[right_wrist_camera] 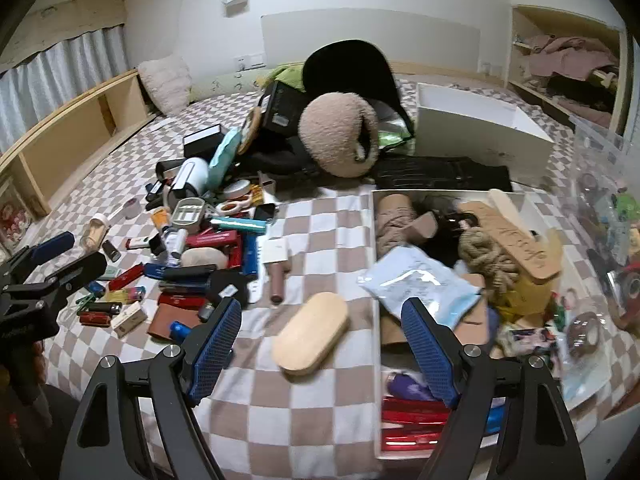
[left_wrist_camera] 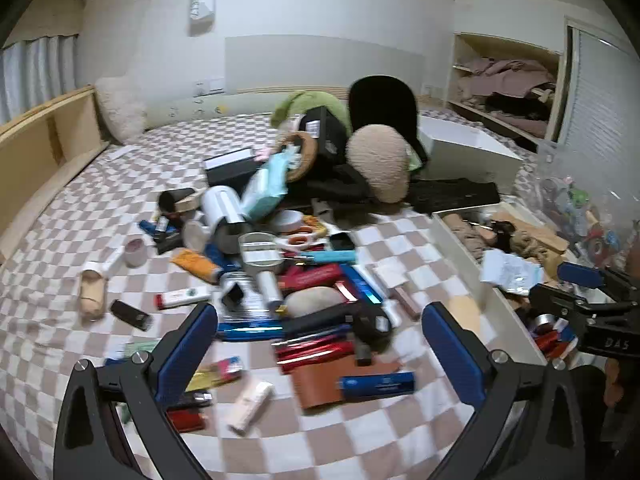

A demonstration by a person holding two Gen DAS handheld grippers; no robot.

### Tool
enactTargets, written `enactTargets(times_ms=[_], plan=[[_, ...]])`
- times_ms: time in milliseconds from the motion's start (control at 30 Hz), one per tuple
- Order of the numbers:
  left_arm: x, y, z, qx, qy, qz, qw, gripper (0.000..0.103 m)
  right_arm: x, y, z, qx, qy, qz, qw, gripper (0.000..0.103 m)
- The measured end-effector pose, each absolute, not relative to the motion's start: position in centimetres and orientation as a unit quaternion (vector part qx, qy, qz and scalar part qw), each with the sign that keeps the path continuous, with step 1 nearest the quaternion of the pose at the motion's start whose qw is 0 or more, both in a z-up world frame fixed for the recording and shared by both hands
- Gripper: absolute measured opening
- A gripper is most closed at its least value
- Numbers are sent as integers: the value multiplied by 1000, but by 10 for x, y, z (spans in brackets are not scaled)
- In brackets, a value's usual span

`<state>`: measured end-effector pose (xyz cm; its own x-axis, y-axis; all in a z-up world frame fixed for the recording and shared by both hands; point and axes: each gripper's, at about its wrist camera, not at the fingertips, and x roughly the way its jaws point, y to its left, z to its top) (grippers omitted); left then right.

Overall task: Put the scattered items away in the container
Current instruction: 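Move the right tool to the small white carton and close on it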

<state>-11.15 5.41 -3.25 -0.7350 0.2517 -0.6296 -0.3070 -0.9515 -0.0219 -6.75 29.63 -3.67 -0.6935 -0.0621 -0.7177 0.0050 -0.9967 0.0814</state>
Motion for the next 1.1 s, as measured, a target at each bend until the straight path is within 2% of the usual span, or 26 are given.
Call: enactTargets(times_ms=[467, 767, 933, 1100], plan=[[-129, -8, -61, -375, 27, 922, 95, 103, -87, 245, -71, 426, -62, -901, 43, 82], [-137, -34, -77, -425, 55, 898, 96, 103, -97, 212, -100, 462, -75, -881, 75, 82], [-142, -54, -93, -464, 23, 883, 70, 102, -98, 201, -114, 472, -80, -873, 96, 82], [-145, -74, -106, -485, -36, 873, 33, 102, -95, 180, -118, 465, -45, -872, 143, 82]])
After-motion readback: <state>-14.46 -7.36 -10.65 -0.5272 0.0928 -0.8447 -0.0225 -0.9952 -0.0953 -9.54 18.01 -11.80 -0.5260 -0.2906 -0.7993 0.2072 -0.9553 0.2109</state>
